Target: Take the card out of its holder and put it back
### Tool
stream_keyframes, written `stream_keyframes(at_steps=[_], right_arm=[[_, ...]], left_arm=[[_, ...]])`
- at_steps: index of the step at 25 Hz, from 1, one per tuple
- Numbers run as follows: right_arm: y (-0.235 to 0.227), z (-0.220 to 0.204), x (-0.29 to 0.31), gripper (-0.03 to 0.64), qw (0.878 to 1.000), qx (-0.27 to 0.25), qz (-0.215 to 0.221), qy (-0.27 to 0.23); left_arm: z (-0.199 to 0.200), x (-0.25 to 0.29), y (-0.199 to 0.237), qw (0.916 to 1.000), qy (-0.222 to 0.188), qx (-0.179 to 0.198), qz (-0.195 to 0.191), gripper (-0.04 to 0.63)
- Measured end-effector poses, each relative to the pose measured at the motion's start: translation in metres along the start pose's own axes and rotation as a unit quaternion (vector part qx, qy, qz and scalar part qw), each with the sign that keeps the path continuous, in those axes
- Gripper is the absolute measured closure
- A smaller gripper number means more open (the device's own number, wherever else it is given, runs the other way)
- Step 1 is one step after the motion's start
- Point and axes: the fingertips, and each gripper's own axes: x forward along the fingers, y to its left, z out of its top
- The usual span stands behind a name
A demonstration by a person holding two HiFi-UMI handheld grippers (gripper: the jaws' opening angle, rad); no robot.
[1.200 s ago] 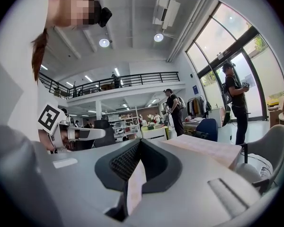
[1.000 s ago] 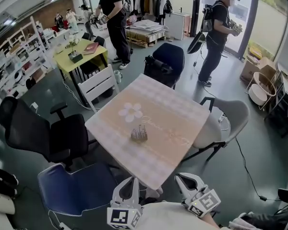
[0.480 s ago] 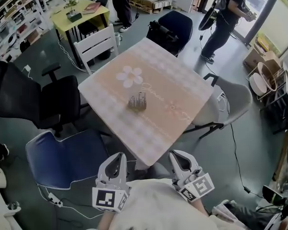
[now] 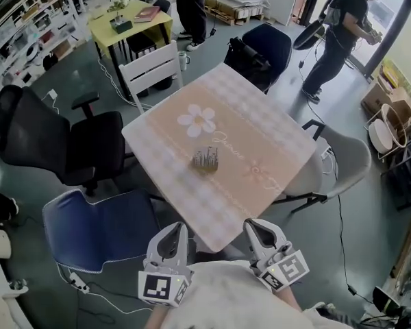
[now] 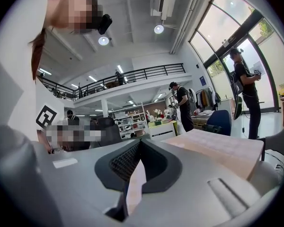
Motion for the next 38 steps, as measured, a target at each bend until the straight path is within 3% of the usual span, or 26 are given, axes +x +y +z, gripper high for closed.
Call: stream_keyframes(at_steps=[7,14,18,38], right_arm=[[-0.026,0.02,0.027,0.618,0.999,-0.017,0.051,0.005],[-0.043,0.015,0.05,0.618,0.995,-0.018,0.096,0.021],[-0.051,0.013,0.057,0.618,0.994,-0.013,0.108,0.025],[-0.065,0.023,0.05,0.618,1.0,0.005,0.017,0.013]], left_arm=[[0.021,0.024,-0.002,0.9989,-0.026,-0.006,0.04,0.595],[0.014,0.029,0.009,0.9943,-0.028,-0.022,0.101,0.595],[0.011,0.032,0.01,0.9925,-0.023,-0.026,0.117,0.595],[0.027,0.07,0.009,0.9996,0.0,-0.011,0.025,0.595]])
